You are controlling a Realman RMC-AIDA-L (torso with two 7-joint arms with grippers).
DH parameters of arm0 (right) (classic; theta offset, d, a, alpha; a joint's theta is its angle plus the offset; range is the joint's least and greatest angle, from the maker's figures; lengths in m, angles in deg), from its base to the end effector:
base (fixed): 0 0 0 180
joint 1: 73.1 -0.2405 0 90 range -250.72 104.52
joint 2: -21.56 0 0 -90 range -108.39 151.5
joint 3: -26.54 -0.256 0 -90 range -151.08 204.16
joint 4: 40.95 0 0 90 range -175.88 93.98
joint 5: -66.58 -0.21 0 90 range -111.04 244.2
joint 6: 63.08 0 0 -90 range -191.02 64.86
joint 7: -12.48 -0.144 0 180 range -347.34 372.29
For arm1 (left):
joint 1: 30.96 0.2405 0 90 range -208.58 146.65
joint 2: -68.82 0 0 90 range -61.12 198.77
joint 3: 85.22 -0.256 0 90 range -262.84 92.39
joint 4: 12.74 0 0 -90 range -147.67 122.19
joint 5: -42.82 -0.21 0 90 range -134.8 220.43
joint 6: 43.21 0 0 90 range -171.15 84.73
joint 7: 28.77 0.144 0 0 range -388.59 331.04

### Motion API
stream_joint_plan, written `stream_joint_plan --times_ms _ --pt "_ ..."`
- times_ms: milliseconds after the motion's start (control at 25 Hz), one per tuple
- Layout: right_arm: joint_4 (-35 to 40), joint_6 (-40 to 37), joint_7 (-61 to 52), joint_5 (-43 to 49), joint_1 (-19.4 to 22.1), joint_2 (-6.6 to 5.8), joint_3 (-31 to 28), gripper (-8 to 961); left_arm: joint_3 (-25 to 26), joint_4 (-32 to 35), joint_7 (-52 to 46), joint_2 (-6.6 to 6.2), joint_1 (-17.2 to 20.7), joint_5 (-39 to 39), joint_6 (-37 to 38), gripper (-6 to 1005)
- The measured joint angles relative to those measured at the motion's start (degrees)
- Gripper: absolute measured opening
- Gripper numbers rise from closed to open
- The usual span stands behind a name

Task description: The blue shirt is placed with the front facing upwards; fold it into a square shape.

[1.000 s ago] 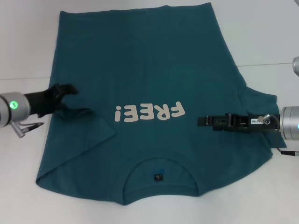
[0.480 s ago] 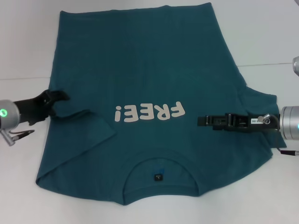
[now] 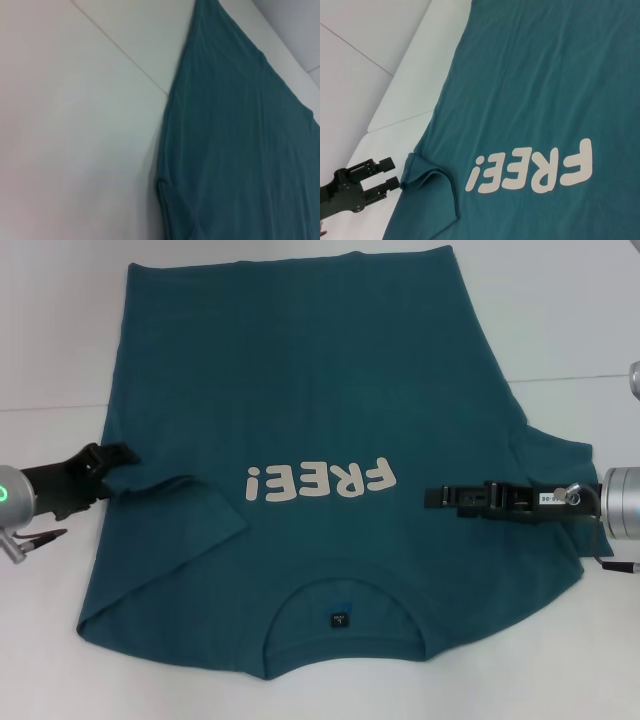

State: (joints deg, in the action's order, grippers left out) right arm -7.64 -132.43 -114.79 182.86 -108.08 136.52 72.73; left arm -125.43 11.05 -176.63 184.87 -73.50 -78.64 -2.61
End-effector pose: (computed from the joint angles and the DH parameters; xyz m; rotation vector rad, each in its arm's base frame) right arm 0.2820 0.3816 0.0062 -2.2116 1.6440 0.5791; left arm -0.3021 0.4337 0.0024 -1.5350 -1.8882 -0.6557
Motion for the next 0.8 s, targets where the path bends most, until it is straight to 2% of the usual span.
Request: stream_joint_plan --times_ms 280,800 --pt "0.0 0.0 0.0 0.0 -0.1 0.00 -0.1 736 -0.2 -0.5 -0.3 -0.01 -0.5 -0.1 -0.6 676" --pt "-0.1 0.0 0.0 0.0 0.1 0.00 -0.1 734 -0.2 -0.6 -1.4 -0.20 0.9 -0.2 1.3 672"
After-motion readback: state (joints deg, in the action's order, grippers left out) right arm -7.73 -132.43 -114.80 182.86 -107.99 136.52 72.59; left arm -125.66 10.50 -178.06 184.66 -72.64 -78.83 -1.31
